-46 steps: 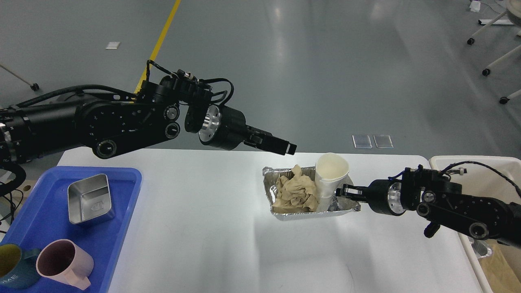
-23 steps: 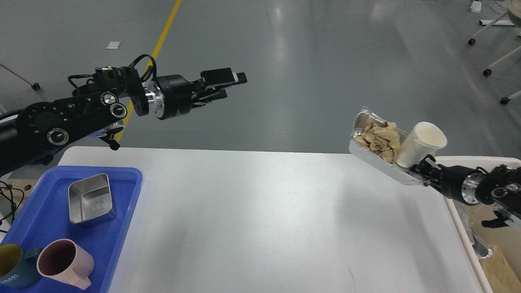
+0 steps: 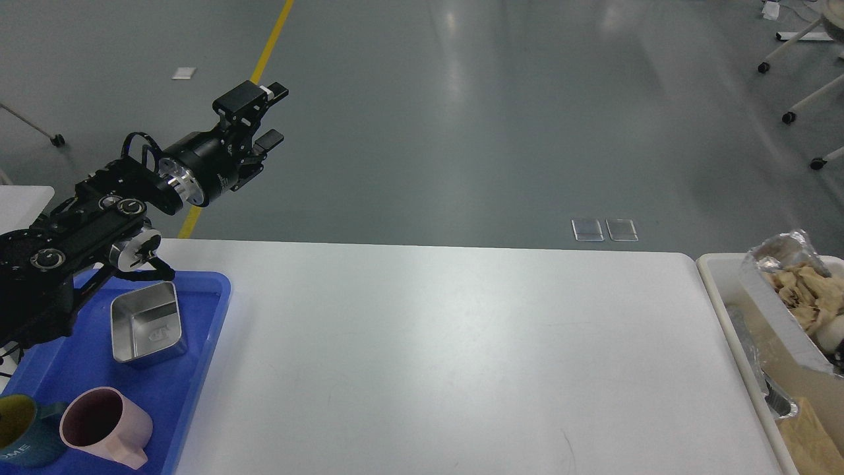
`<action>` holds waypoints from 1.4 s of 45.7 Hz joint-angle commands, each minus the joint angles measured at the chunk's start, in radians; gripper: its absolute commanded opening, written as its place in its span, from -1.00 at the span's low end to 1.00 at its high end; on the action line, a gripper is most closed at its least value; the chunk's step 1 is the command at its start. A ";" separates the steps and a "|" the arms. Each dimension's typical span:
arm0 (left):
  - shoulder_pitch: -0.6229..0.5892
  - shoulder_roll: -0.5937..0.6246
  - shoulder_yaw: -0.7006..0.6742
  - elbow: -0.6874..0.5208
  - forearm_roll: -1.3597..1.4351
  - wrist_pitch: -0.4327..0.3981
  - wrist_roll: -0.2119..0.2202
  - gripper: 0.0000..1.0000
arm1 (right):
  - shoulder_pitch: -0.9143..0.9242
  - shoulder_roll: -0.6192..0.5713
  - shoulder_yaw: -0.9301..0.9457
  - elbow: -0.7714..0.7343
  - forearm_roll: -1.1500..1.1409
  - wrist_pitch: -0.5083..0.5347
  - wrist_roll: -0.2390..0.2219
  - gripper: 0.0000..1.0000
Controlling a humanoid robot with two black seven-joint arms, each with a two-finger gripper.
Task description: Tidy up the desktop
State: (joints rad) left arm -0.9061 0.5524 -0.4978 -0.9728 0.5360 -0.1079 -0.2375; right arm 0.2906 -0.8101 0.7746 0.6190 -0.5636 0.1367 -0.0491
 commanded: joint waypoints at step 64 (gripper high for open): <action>0.111 -0.054 -0.220 0.149 -0.211 0.241 -0.014 0.84 | 0.211 0.344 0.354 -0.199 0.131 -0.032 0.014 1.00</action>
State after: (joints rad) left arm -0.8001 0.5292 -0.7124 -0.8294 0.3249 0.0441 -0.2463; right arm 0.4414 -0.5524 1.0313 0.4203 -0.4431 0.1097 -0.0350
